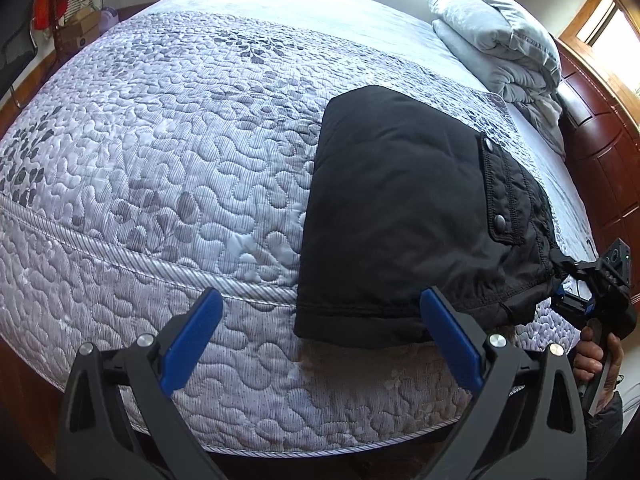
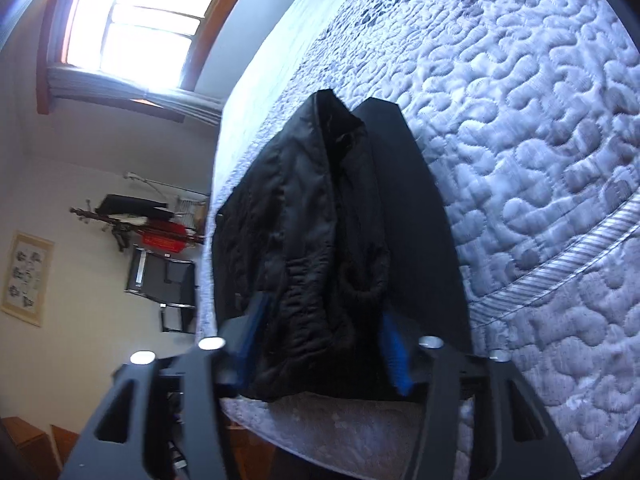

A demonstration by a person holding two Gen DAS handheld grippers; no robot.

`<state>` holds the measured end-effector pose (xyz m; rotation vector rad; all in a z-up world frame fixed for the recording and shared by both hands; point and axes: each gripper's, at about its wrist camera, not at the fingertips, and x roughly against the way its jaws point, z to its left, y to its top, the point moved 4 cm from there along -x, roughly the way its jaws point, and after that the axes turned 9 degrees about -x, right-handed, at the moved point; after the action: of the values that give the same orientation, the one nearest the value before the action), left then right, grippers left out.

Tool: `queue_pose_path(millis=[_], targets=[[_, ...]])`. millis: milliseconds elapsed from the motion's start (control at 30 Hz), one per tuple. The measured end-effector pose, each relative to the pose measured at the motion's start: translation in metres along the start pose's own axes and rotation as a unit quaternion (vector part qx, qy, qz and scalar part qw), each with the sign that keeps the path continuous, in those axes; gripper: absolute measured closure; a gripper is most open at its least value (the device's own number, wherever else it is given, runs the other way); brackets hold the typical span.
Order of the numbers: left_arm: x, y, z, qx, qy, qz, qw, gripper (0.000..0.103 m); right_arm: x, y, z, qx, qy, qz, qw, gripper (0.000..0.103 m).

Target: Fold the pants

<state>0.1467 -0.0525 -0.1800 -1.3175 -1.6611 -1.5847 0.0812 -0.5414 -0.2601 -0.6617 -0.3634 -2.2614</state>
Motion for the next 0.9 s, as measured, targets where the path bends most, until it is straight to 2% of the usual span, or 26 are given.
queue_pose_path(millis=[67,367,467,633,767,900], targets=[[0.002,0.001,-0.002,-0.004,0.001,-0.002,1.0000,0.004,0.002,-0.003,0.003,0.002,0.006,-0.003,1.000,0.064],[0.017,0.006,-0.014,-0.015,-0.002,-0.021,0.9997,0.004,0.029,-0.002,0.009,0.023,0.033,-0.004,0.999,0.067],[0.026,0.011,-0.020,-0.021,-0.002,-0.035,0.9992,0.004,0.029,-0.003,0.009,0.023,0.020,-0.002,1.000,0.067],[0.037,0.017,-0.029,-0.032,-0.002,-0.051,0.9982,0.003,0.021,-0.005,-0.014,-0.005,0.006,0.002,1.000,0.067],[0.041,0.017,-0.034,-0.043,0.004,-0.056,0.9975,0.003,0.016,-0.006,-0.030,-0.013,-0.001,0.004,1.000,0.067],[0.038,0.017,-0.034,-0.049,0.012,-0.051,0.9974,0.003,0.011,-0.008,-0.029,-0.004,-0.015,0.003,1.000,0.066]])
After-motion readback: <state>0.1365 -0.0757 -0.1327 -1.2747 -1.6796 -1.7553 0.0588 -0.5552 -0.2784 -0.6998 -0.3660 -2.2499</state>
